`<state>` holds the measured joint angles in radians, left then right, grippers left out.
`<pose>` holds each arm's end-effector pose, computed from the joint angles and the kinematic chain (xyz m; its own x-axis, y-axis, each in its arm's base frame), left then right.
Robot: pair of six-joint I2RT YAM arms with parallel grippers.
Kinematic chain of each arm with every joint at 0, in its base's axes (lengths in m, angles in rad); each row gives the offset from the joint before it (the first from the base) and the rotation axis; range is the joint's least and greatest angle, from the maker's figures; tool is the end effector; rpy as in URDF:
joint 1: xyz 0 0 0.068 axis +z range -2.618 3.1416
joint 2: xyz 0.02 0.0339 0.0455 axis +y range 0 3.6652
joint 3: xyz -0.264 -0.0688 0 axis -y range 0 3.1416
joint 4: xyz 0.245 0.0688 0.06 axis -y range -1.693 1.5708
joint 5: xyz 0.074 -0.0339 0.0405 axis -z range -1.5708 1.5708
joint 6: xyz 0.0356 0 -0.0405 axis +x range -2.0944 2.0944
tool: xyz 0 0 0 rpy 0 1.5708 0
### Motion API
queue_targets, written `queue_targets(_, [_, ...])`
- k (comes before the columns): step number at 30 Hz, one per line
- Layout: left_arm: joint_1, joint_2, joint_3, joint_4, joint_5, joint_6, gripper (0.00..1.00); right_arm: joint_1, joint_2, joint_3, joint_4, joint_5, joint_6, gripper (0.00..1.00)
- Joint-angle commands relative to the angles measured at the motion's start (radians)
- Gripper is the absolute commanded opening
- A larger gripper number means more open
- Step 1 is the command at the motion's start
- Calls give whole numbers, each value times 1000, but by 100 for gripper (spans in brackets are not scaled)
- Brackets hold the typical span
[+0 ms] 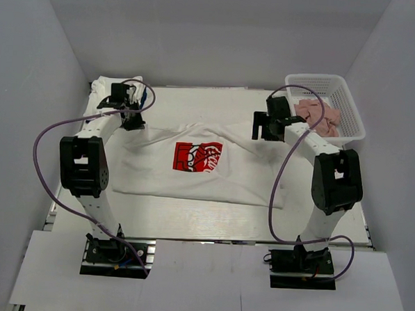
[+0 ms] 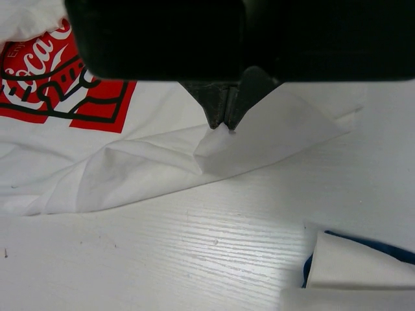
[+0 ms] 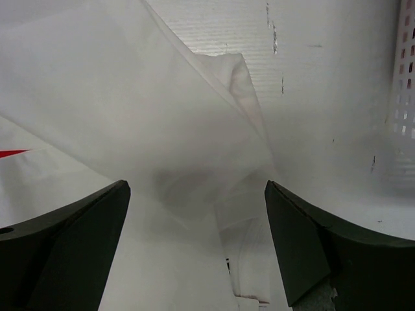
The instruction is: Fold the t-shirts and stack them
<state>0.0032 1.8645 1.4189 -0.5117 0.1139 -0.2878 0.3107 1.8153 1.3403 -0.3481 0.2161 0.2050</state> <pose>0.4063 -0.0027 0.2253 -0.8017 -0.2846 -0.5257 -0.1724 0.9521 -0.2525 0.3862 0.1160 0.2312 -0.7161 -0.0211 -0.6977 -0.0143 0.9998 -0.0155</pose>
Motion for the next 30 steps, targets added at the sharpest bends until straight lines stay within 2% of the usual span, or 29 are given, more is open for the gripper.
queue_targets(1, [0, -44, 28, 9, 15, 13, 0, -22, 12, 19, -42, 11, 42, 90])
queue_targets(3, [0, -44, 28, 21, 15, 13, 0, -36, 35, 31, -20, -12, 42, 90])
queue_targets(7, [0, -44, 28, 21, 24, 13, 0, -50, 73, 66, -18, -129, 50, 78])
queue_targets(12, [0, -44, 38, 30, 33, 13, 0, -67, 79, 8, -9, -181, 56, 77])
queue_targets(13, [0, -44, 38, 30, 33, 13, 0, -68, 78, 7, -2, -199, 56, 73])
queue_targets(16, [0, -44, 28, 30, 33, 13, 0, -70, 87, 19, 17, -262, 50, 56])
queue_targets(17, [0, -44, 28, 41, 24, 13, 0, -73, 88, 20, 24, -280, 33, 48])
queue_targets(18, [0, -44, 28, 41, 24, 13, 0, -74, 93, 23, 27, -282, 33, 34])
queue_targets(20, [0, -44, 18, 41, 24, 13, 0, -81, 114, 66, -17, -288, 14, 21])
queue_targets(22, [0, -44, -4, 54, 24, 13, 0, -84, 121, 79, -22, -285, -1, 14])
queue_targets(23, [0, -44, -14, 55, 24, 13, 0, -87, 119, 82, -20, -290, -1, 17])
queue_targets(25, [0, -44, -14, 55, 24, 13, 0, -88, 119, 85, -40, -275, -1, 36])
queue_targets(27, [0, -44, -14, 55, 24, 13, 0, -93, 107, 71, -52, -232, -6, 49])
queue_targets(30, [0, -44, -34, 64, 24, 13, 0, -105, 53, 13, -29, -221, -6, 55])
